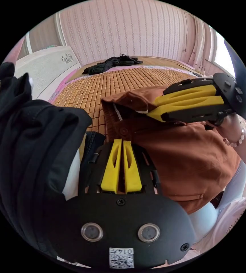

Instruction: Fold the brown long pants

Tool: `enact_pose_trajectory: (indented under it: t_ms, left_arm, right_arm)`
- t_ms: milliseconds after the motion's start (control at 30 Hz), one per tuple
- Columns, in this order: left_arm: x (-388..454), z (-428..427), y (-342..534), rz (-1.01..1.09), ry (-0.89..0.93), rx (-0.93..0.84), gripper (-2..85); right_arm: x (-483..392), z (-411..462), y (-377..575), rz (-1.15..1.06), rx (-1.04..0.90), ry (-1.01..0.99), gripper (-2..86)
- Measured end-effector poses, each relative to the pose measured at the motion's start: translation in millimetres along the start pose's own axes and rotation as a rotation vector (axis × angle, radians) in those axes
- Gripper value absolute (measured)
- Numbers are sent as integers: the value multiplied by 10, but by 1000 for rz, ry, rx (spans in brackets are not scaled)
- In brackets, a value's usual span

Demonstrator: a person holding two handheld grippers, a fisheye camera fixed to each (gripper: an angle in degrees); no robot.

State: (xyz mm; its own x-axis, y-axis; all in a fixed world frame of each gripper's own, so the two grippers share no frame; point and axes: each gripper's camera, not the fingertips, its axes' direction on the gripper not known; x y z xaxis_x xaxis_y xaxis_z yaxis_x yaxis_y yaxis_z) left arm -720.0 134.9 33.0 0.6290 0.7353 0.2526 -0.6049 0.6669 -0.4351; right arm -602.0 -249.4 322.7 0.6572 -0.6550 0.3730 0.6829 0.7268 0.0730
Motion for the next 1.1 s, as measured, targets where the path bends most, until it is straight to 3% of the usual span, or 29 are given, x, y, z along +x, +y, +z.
enact_pose_trajectory:
  t_ms: [133,200,333,500,733,867,1100]
  left_arm:
    - [-100,70,125,-71,0,28,15]
    - [-169,-129,294,-123,-37,81,32]
    - [-45,-690,809,-64,-91,248,46]
    - [254,-1007,1851,-97,-6,336,50]
    - [69,-763,2986,-534,218,375,50]
    - [-129,-544,3140,-742,354,361,52]
    - [-201,-338,2866,-789,410,290,92]
  right_arm:
    - [-28,667,96,26,-231,-66,53]
    - [-69,559,167,55,-165,-40,59]
    - [-195,-165,565,9,-33,-274,58]
    - [-157,-1208,2032,183,33,-143,53]
    - [-179,-2903,5088,817,-147,314,55]
    - [-491,-3829,6768,1261,66,417,59]
    - [-1058,-4339,8479,1597,481,443,67]
